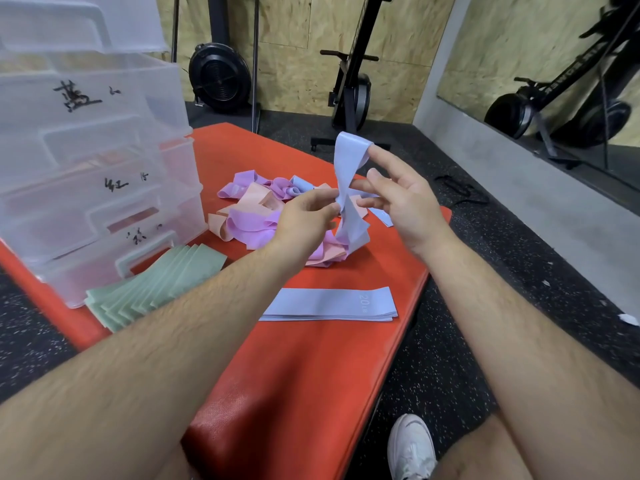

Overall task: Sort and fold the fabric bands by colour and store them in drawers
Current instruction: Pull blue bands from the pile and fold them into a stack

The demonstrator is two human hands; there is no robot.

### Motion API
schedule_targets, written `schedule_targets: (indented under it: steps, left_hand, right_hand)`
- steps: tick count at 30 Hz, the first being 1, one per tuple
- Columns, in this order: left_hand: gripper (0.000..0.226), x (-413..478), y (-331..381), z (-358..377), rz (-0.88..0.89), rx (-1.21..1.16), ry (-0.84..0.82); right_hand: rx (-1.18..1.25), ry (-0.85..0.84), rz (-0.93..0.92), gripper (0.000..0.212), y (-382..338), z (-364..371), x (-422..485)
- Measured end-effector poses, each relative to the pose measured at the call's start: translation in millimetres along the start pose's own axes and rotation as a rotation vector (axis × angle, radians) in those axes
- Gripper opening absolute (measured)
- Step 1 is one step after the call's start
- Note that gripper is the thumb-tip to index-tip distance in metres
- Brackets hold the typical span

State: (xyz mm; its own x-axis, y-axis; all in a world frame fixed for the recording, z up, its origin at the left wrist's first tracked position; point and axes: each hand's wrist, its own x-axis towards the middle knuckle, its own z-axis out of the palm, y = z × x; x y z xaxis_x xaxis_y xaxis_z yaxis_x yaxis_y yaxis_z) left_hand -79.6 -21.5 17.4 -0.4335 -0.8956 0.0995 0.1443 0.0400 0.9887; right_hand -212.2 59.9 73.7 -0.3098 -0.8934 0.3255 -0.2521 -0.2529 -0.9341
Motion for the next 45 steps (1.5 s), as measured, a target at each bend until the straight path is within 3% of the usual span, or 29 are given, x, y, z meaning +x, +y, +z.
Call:
schedule_targets:
  steps: [3,5,8,10,12,14,16,18,21,23,28,33,38,45]
  left_hand:
    - [0.025,1.7,0.0,1.5,-0.038,-0.035,0.023]
    - [0.031,3.9,0.4,1.0,-0.029,-0.019,0.04]
    - [0.046,4.7,1.5,-1.1,0.009,0.03,0.058]
    - [0.04,2.6,1.6,-3.7,0.081,0.129,0.068]
    - [0.029,0.6,0.7,-5.9,0.125,0.194,0.072]
    - [0.018,-0.1,-0.6,-7.0,0.138,0.227,0.066]
    - [0.005,-0.3,0.3,-6.7,0.161,0.268,0.059]
    - [0.007,-1.4,3.3,-4.8,0.228,0.346,0.072]
    - [0.013,-3.4,7.2,-2.9,0.29,0.389,0.105]
    - [0.011,-1.5,7.4,-3.4,0.26,0.343,0.09]
    - [0.013,4.1,13.0,-5.3,0.191,0.213,0.12]
    - [0.003,7.3,14.2,-11.1,0.169,0.2,0.147]
    - [0.009,8.2,14.2,-17.1,0.152,0.257,0.119]
    - [0.023,4.4,13.9,-20.4,0.126,0.265,0.046]
  right_hand:
    - [-0.019,0.068,0.019,0.034,0.2,-1.7,-0.3]
    - [-0.079,0.213,0.063,0.025,1.2,-4.1,1.8]
    - [-0.548,0.314,0.109,0.02,15.5,-19.8,6.6]
    - [-0.864,0.242,0.22,0.018,27.3,-26.2,2.8]
    - [-0.97,0.199,0.228,0.022,31.8,-24.3,-1.0]
    - [-0.846,0.113,0.096,0.027,30.7,-16.1,-1.0]
    - [-0.602,-0.063,0.119,0.04,27.8,-2.9,-2.9]
    - [-0.551,-0.163,0.157,0.043,32.3,5.5,-4.7]
    - [-0.693,-0.11,0.08,0.009,40.5,8.5,-1.6]
    - [-0.676,-0.053,0.041,0.018,42.5,6.8,4.7]
    - [-0.591,0.02,-0.012,0.007,36.7,0.0,15.5]
    - [-0.542,-0.046,0.028,0.008,37.0,-2.7,16.8]
    - [-0.481,-0.078,0.038,0.008,29.6,-2.2,15.7]
    - [-0.456,-0.247,0.081,0.007,27.5,-1.5,9.9]
